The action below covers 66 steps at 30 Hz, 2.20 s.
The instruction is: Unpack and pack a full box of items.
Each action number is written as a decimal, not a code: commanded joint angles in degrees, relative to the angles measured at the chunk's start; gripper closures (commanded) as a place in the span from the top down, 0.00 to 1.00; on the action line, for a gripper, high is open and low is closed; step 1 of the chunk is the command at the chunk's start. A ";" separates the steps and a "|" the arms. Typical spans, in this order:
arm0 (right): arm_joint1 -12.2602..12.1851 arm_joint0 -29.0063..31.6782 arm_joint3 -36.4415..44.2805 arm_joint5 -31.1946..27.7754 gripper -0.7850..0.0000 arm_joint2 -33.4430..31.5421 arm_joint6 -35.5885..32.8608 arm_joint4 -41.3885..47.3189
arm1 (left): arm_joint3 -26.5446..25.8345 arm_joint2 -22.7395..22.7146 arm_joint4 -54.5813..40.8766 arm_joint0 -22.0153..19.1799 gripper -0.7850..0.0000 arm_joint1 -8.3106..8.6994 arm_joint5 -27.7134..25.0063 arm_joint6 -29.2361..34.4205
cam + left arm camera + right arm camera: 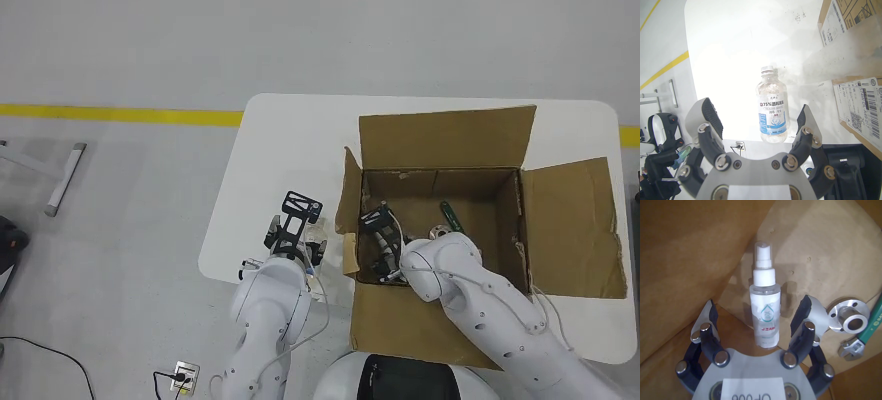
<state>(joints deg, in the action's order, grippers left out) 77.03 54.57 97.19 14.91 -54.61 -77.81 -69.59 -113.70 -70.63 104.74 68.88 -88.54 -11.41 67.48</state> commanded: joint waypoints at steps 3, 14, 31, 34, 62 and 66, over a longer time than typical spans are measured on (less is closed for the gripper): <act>0.26 -0.42 -0.82 0.46 1.00 0.16 0.24 -0.37 | 0.00 0.00 0.00 0.00 1.00 0.00 0.00 0.00; 0.80 -0.36 -2.50 0.73 0.93 0.45 0.19 -1.21 | 0.00 0.00 0.00 0.00 1.00 0.00 0.00 0.00; 0.46 4.03 4.56 3.14 0.00 -3.60 -1.66 -6.08 | 0.00 0.00 0.00 0.00 1.00 0.00 0.00 0.00; 0.23 5.21 6.19 3.35 0.00 -5.28 -1.80 -7.08 | 0.00 0.00 0.00 0.00 1.00 0.00 0.00 0.00; -1.28 28.70 37.45 -6.43 0.00 -41.82 20.58 29.82 | 0.00 0.00 0.00 0.00 1.00 0.00 0.00 0.00; -1.52 33.47 37.45 -13.85 0.00 -51.72 25.90 38.85 | 0.00 0.00 0.00 0.00 1.00 0.00 0.00 0.00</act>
<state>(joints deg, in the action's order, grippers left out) 75.59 86.84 134.66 3.24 -103.25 -52.77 -33.32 -113.70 -70.63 104.74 68.88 -88.54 -11.41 67.48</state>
